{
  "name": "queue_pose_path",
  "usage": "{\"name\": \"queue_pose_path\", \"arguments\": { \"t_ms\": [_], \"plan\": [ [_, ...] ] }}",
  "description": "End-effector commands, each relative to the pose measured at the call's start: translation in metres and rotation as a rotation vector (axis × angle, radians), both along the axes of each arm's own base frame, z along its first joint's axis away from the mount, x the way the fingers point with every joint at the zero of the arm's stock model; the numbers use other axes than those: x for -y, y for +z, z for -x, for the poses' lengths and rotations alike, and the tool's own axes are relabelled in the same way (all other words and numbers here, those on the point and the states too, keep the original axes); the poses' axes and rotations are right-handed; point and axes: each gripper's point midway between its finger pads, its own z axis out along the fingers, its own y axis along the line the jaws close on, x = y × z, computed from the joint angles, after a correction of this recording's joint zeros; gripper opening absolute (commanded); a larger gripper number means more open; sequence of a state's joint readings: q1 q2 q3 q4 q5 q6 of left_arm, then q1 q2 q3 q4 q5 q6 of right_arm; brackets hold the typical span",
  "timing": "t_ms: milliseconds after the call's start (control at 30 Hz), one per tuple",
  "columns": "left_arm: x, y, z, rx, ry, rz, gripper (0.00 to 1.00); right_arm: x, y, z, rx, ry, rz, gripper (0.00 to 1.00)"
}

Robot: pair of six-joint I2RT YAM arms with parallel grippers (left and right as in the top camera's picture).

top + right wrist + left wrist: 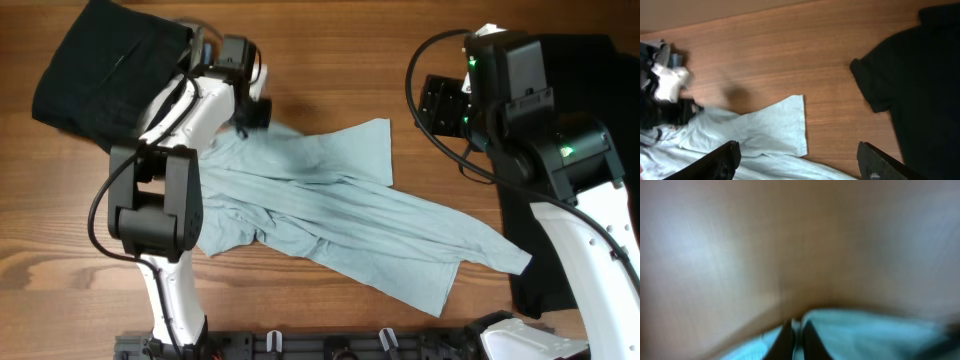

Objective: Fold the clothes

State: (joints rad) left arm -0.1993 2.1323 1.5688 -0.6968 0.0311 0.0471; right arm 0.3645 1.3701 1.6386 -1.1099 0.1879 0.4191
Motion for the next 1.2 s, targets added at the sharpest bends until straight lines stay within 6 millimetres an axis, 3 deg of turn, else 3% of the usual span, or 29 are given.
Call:
{"name": "queue_pose_path", "arguments": {
  "t_ms": [0, 33, 100, 167, 200, 233, 267, 300, 400, 467, 567, 633, 700, 733, 767, 800, 867, 1000, 1167],
  "plan": [
    [0.007, 0.074, -0.102, 0.437, 0.091, 0.090, 0.04, 0.009, 0.008, -0.007, 0.047, -0.041, 0.024, 0.79],
    [-0.003, 0.097, -0.125, 0.567, 0.197, 0.107, 0.04, 0.009, 0.009, -0.008, 0.049, -0.041, 0.023, 0.80],
    [-0.014, 0.129, -0.146, 0.684, 0.313, 0.171, 0.04, 0.009, 0.006, -0.006, 0.037, -0.041, 0.027, 0.80],
    [-0.021, 0.142, -0.153, 0.711, 0.362, 0.207, 0.04, 0.010, 0.002, -0.005, 0.020, -0.043, 0.036, 0.80],
    [-0.026, 0.147, -0.155, 0.716, 0.372, 0.207, 0.09, 0.012, -0.001, -0.005, 0.007, -0.048, 0.048, 0.83],
    [-0.030, 0.147, -0.154, 0.709, 0.378, 0.202, 0.17, 0.013, -0.004, -0.006, -0.003, -0.055, 0.058, 0.85],
    [-0.034, 0.144, -0.152, 0.684, 0.383, 0.191, 0.43, 0.015, -0.008, -0.008, -0.014, -0.064, 0.071, 0.87],
    [-0.036, 0.139, -0.147, 0.653, 0.383, 0.177, 0.63, 0.018, -0.014, -0.012, -0.030, -0.082, 0.076, 0.88],
    [-0.037, 0.128, -0.126, 0.549, 0.337, 0.119, 0.79, 0.050, -0.038, -0.031, -0.095, -0.197, 0.075, 0.86],
    [-0.036, 0.128, -0.108, 0.484, 0.321, 0.095, 0.88, 0.074, -0.062, -0.049, -0.158, -0.241, 0.059, 0.72],
    [-0.034, 0.139, -0.075, 0.394, 0.294, 0.067, 0.91, 0.096, -0.107, -0.077, -0.250, -0.226, 0.041, 0.66],
    [-0.011, 0.151, -0.032, 0.263, 0.223, 0.149, 0.94, 0.120, -0.158, -0.107, -0.312, -0.188, 0.103, 0.76],
    [0.004, 0.151, -0.010, 0.178, 0.182, 0.210, 0.94, 0.121, -0.186, -0.123, -0.332, -0.081, 0.141, 0.74],
    [0.012, 0.148, 0.001, 0.128, 0.165, 0.235, 0.93, 0.118, -0.205, -0.131, -0.350, -0.014, 0.146, 0.65],
    [0.017, 0.143, 0.013, 0.072, 0.153, 0.246, 0.93, 0.115, -0.222, -0.136, -0.367, 0.023, 0.146, 0.49],
    [0.018, 0.137, 0.026, 0.017, 0.152, 0.232, 0.91, 0.114, -0.242, -0.140, -0.390, 0.025, 0.139, 0.18],
    [0.018, 0.133, 0.036, -0.025, 0.152, 0.220, 0.88, 0.107, -0.266, -0.145, -0.409, 0.045, 0.099, 0.05],
    [0.016, 0.129, 0.048, -0.075, 0.157, 0.207, 0.82, 0.118, -0.302, -0.147, -0.456, -0.045, 0.049, 0.04],
    [0.015, 0.127, 0.055, -0.104, 0.160, 0.199, 0.80, 0.174, -0.320, -0.137, -0.497, -0.219, -0.015, 0.04]
  ]
}}
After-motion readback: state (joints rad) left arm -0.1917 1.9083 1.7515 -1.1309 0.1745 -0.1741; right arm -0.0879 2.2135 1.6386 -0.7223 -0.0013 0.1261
